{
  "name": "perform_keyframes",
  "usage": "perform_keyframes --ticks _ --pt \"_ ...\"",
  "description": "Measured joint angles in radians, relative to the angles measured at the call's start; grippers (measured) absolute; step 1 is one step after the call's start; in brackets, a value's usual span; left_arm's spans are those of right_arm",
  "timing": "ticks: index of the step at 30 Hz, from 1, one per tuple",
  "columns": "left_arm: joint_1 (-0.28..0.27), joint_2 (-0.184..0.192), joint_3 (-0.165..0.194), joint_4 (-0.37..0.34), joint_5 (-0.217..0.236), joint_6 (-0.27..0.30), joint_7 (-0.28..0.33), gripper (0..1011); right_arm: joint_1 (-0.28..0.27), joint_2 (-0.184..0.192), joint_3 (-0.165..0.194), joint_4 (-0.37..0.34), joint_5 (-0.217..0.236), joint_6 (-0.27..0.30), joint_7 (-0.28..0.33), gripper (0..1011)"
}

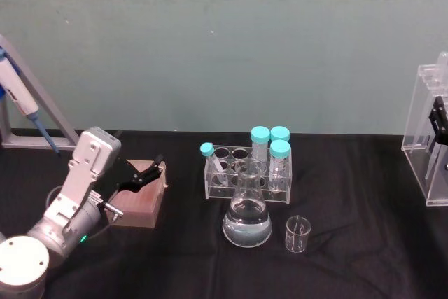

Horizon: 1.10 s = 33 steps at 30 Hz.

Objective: Place the experimental apparatus aside using one hand.

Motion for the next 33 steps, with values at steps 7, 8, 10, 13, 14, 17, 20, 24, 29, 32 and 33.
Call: perform_keyframes --ticks 7,8,10,13,14,17,20,24,29,32,33 --pt "0.000 0.000 0.000 0.000 0.000 0.000 0.000 1000 0.000 0.010 0.010 0.005 0.006 -0.008 0.006 612" --pt "0.000 0.000 0.000 0.000 0.000 0.000 0.000 1000 0.000 0.013 0.012 0.008 0.008 -0.010 0.009 612" --pt "0.000 0.000 0.000 0.000 0.000 0.000 0.000 1000 0.001 0.017 0.015 0.010 0.010 -0.013 0.013 612" --pt "0.000 0.000 0.000 0.000 0.000 0.000 0.000 1000 0.001 0.021 0.018 0.013 0.013 -0.013 0.017 612" --pt "0.000 0.000 0.000 0.000 0.000 0.000 0.000 1000 0.002 0.024 0.020 0.014 0.016 -0.013 0.020 612" --pt "0.000 0.000 0.000 0.000 0.000 0.000 0.000 1000 0.003 0.029 0.023 0.017 0.019 -0.015 0.024 612" --pt "0.000 0.000 0.000 0.000 0.000 0.000 0.000 1000 0.006 0.038 0.030 0.027 0.025 -0.019 0.031 612" --pt "0.000 0.000 0.000 0.000 0.000 0.000 0.000 1000 0.011 0.044 0.035 0.037 0.030 -0.025 0.037 612" --pt "0.000 0.000 0.000 0.000 0.000 0.000 0.000 1000 0.016 0.052 0.040 0.048 0.039 -0.031 0.046 612" --pt "0.000 0.000 0.000 0.000 0.000 0.000 0.000 1000 0.022 0.060 0.045 0.062 0.047 -0.038 0.054 612" --pt "0.000 0.000 0.000 0.000 0.000 0.000 0.000 1000 0.023 0.061 0.046 0.064 0.049 -0.039 0.056 612"
